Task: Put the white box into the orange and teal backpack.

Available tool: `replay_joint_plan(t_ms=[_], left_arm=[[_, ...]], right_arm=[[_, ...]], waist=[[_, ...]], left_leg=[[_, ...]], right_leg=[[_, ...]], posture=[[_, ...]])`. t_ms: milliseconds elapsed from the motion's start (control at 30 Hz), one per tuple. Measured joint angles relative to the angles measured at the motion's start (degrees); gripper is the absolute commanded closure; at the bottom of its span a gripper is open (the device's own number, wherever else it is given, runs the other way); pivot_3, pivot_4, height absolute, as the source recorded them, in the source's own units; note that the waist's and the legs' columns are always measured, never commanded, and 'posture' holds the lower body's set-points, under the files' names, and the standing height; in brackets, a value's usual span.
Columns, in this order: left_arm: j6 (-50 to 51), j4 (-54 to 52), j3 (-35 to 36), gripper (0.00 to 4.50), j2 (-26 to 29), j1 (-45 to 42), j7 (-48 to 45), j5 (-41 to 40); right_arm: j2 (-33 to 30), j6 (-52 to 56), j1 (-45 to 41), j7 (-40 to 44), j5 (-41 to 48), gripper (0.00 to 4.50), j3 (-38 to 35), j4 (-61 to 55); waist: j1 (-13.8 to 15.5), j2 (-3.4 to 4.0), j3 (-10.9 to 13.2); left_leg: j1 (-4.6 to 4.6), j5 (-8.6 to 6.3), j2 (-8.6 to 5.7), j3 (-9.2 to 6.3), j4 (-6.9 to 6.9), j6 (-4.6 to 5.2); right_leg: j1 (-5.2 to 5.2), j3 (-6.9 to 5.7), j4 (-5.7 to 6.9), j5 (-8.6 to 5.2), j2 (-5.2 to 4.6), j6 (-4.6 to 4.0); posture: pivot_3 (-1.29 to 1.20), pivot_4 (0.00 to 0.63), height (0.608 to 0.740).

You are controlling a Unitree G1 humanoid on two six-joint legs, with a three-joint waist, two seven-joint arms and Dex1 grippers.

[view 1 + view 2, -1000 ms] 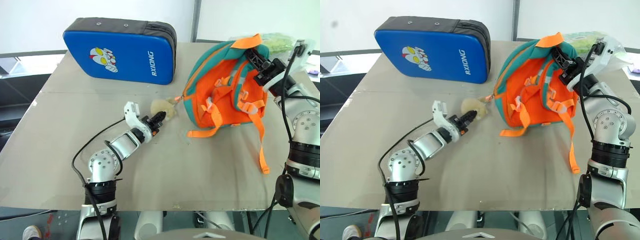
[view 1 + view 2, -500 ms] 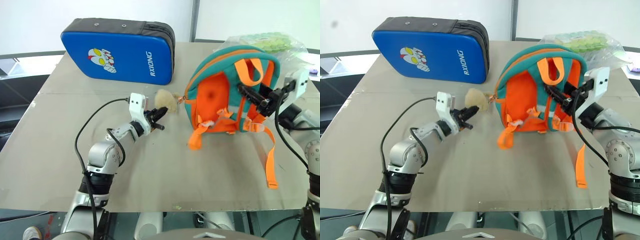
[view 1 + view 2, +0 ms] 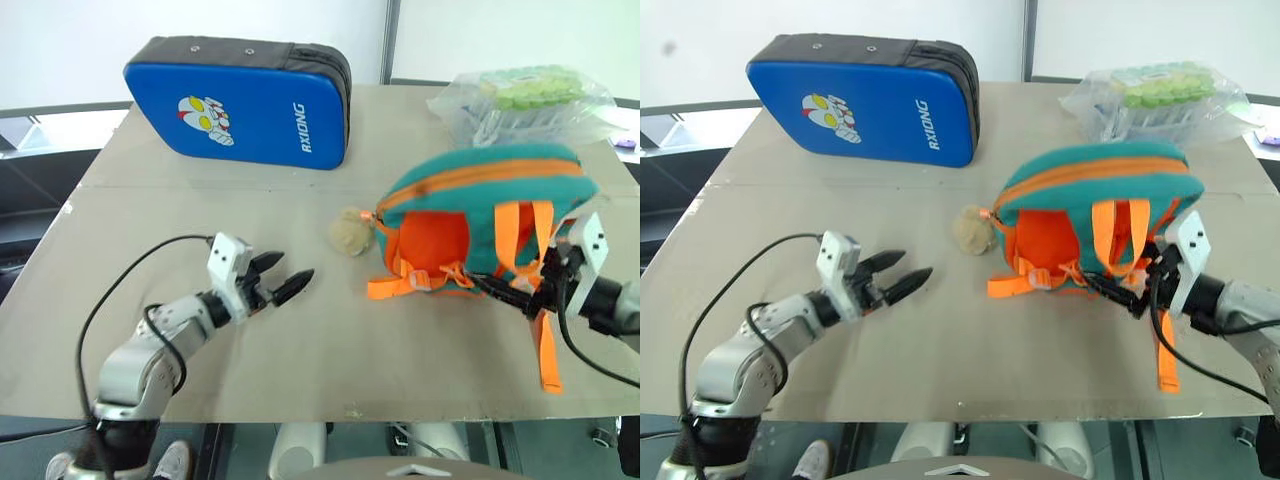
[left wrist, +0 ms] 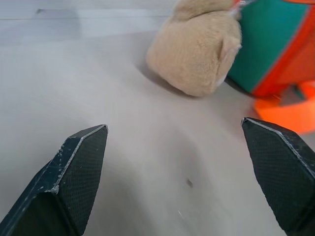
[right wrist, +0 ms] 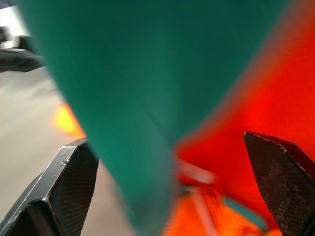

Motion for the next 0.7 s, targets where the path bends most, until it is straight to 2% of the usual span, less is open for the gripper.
replay_joint_plan(t_ms=[200, 333, 433, 500, 633, 700], left_arm=[[-1.5, -1.2, 1.6, 0.05, -0.2, 3.2, -2.5, 0.2], [-1.4, -2.0, 1.7, 0.05, -1.5, 3.2, -1.9, 0.1], [-1.4, -3.6, 2.0, 0.05, -1.6, 3.4, -1.8, -0.3], [-1.4, -3.8, 2.4, 0.05, -1.5, 4.1, -2.3, -0.4], [-1.4, -3.8, 3.6, 0.05, -1.1, 3.4, -3.1, -0.6], [-1.3, -3.8, 3.5, 0.05, -1.1, 3.0, -3.3, -0.6]], right_arm=[[1.1, -0.6, -4.5, -2.0, -0.2, 0.00, -1.2, 0.8], [0.5, 0.6, -3.8, -1.9, 2.0, 0.00, -6.3, 1.4], [-2.6, 2.9, -0.1, -0.1, 4.0, 0.00, -12.0, 2.0], [-5.7, 5.9, 7.6, 3.8, 5.1, 0.00, -17.1, 1.9], [-7.0, 8.6, 14.8, 8.3, 6.4, 0.00, -23.4, 2.0], [-7.0, 9.2, 16.3, 9.4, 6.8, 0.00, -24.2, 1.4]], waist=[[0.3, 0.00, 0.0], [0.3, 0.00, 0.0], [0.3, -0.01, 0.0], [0.3, -0.01, 0.0], [0.1, 0.02, 0.0], [0.0, 0.02, 0.0]], left_leg=[[0.00, 0.01, -0.01, -0.07, 0.03, 0.00], [-0.10, 0.00, -0.04, -0.03, 0.03, 0.00], [-0.09, 0.00, -0.06, -0.02, 0.00, 0.01], [-0.07, 0.00, -0.05, -0.05, -0.07, 0.01], [0.03, 0.00, -0.02, -0.02, -0.06, 0.01], [0.10, 0.00, -0.02, 0.00, -0.03, 0.01]], right_leg=[[0.01, -0.04, 0.03, -0.04, 0.00, 0.06], [0.00, 0.00, -0.02, 0.03, -0.01, -0.03], [0.02, -0.01, -0.06, 0.10, -0.03, 0.21], [0.03, -0.04, -0.06, 0.09, -0.02, 0.23], [0.04, 0.00, -0.03, -0.04, 0.02, 0.06], [0.07, 0.03, 0.00, -0.12, 0.03, 0.20]], posture=[[0.00, 0.150, 0.740], [0.00, 0.150, 0.740], [0.00, 0.150, 0.740], [0.00, 0.150, 0.740], [0.00, 0.150, 0.740], [0.00, 0.150, 0.740]])
